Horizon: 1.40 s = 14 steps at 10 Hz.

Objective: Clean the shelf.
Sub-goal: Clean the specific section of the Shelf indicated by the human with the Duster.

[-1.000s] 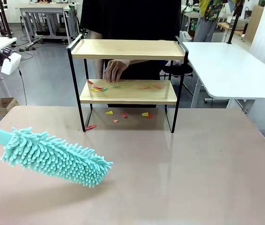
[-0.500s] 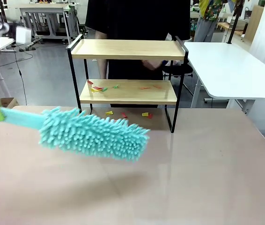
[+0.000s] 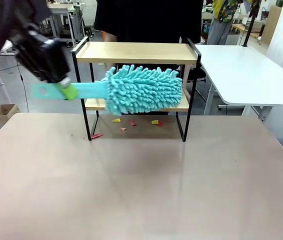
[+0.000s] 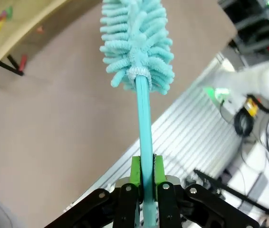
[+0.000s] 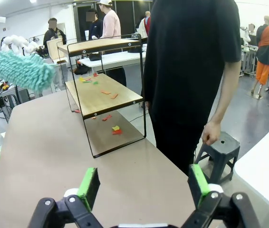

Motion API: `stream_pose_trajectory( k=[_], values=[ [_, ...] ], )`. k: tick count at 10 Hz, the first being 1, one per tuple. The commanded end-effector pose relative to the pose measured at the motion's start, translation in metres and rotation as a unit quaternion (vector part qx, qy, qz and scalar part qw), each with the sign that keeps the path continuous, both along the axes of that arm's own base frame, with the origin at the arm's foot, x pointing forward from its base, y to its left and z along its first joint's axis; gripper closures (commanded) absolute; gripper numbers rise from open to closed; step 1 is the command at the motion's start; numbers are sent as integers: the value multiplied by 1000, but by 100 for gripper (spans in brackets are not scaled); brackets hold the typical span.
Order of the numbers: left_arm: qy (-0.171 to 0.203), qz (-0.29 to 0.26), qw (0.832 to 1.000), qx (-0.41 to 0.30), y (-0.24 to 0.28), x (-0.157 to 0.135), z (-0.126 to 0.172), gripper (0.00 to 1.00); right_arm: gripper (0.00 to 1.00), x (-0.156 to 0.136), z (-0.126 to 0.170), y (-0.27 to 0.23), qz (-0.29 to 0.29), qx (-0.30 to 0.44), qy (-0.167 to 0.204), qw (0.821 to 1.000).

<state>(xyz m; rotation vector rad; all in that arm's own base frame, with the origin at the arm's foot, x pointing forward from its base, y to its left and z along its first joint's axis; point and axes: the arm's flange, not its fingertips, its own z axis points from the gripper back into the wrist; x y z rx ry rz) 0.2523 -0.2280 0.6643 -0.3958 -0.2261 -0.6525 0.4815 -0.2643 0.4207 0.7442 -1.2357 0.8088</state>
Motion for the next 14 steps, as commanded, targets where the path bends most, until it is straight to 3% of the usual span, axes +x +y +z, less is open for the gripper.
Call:
stream_pose_trajectory(
  k=[1, 2, 4, 5, 7, 9, 12, 14],
  values=[
    [-9, 18, 1000, 5, -35, 4, -19, 87, 0, 0, 3, 2, 0, 0, -3, 1000],
    [0, 25, 1000, -1, -45, 11, -24, 87, 0, 0, 3, 2, 0, 0, -3, 1000],
    [-9, 16, 1000, 5, -24, -2, -9, 87, 0, 0, 3, 2, 0, 0, -3, 1000],
    [-5, 18, 1000, 8, -46, 3, -23, 87, 0, 0, 3, 2, 0, 0, -3, 1000],
    [-59, 76, 994, 57, -91, -15, -19, 87, 0, 0, 3, 2, 0, 0, -3, 1000],
    [-80, 119, 989, 42, -107, -6, -27, 87, 0, 0, 3, 2, 0, 0, -3, 1000],
    [-59, 134, 989, 32, -137, 22, -56, 87, 0, 0, 3, 2, 0, 0, -3, 1000],
    [-70, 152, 986, 18, -155, 35, -66, 87, 0, 0, 3, 2, 0, 0, -3, 1000]
  ],
)
